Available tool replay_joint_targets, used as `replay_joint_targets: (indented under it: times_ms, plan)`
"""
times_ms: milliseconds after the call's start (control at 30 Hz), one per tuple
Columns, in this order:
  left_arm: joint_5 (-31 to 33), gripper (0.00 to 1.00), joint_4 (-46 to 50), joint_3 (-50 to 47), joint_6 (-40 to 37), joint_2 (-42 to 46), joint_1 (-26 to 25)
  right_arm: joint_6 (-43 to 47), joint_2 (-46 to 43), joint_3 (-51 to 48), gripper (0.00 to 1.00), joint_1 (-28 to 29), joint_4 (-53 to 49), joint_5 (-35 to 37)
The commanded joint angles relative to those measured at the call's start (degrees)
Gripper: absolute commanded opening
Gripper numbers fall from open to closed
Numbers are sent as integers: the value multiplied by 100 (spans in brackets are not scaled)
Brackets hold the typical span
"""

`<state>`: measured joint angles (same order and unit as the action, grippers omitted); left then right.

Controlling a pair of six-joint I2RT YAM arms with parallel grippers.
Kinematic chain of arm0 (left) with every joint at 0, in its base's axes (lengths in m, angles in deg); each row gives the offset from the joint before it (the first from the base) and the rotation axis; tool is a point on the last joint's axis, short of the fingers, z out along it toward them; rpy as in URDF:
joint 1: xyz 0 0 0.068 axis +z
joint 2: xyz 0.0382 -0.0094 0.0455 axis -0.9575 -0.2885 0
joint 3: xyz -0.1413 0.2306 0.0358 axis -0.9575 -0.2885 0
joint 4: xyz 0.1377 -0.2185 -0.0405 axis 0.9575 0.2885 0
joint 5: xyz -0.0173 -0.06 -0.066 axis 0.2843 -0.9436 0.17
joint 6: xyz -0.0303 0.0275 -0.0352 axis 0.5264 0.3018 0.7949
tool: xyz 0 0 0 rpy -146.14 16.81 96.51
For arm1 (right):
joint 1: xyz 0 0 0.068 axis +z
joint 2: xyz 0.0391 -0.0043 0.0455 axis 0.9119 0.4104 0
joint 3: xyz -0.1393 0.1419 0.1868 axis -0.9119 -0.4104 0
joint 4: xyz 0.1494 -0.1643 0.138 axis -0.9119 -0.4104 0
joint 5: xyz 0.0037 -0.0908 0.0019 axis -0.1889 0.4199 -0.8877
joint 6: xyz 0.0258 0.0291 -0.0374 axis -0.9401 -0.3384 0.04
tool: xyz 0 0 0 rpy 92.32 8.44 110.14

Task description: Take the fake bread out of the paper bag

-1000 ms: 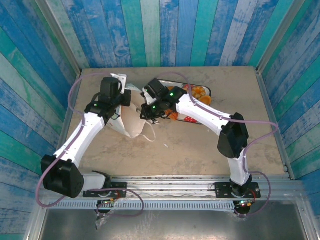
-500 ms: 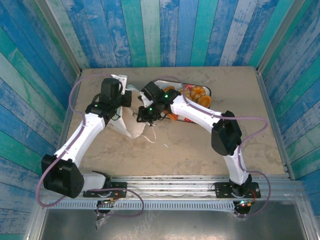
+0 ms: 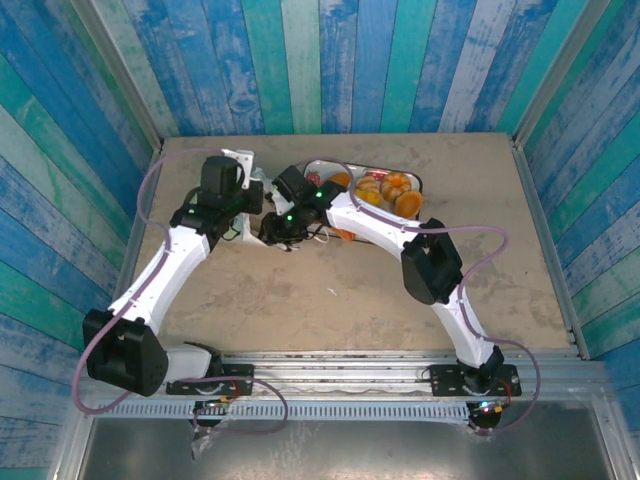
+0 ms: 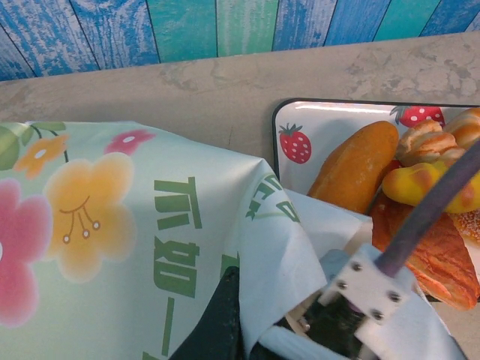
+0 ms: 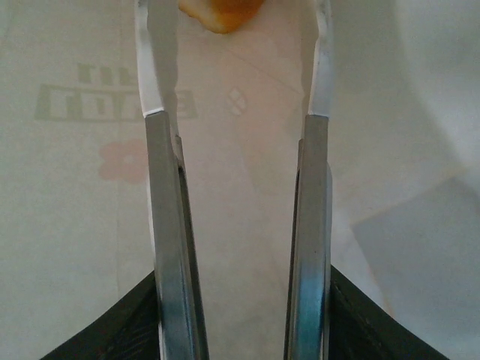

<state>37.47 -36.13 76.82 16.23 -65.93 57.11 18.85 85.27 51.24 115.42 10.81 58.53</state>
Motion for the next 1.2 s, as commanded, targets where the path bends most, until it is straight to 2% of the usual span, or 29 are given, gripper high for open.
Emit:
replay_joint_targets:
  times_ms: [0, 200, 300, 433, 567, 733, 1167]
  plan:
    - [-460, 0, -43, 113, -127, 141, -27, -46, 246, 273, 51, 27, 270, -209]
    - [-865, 0, 79, 220, -210, 24, -32, 111, 537, 586, 55, 28, 303, -270]
    - [-1022, 0, 104, 247, -201, -18, -32, 104, 619, 688, 54, 29, 338, -73]
    - [-1064, 0, 184, 303, -194, 12, -32, -71, 681, 745, 41, -45, 486, 141]
    - [-876, 0, 294, 334, -261, 58, -32, -146, 601, 662, 16, -61, 695, 167]
    - [-497, 0, 291, 243, -313, 54, -31, -60, 282, 307, 2, -61, 684, 254]
    - [410, 0, -244, -260, -823, 22, -32, 194, -983, -1297, 1, -87, 824, 125]
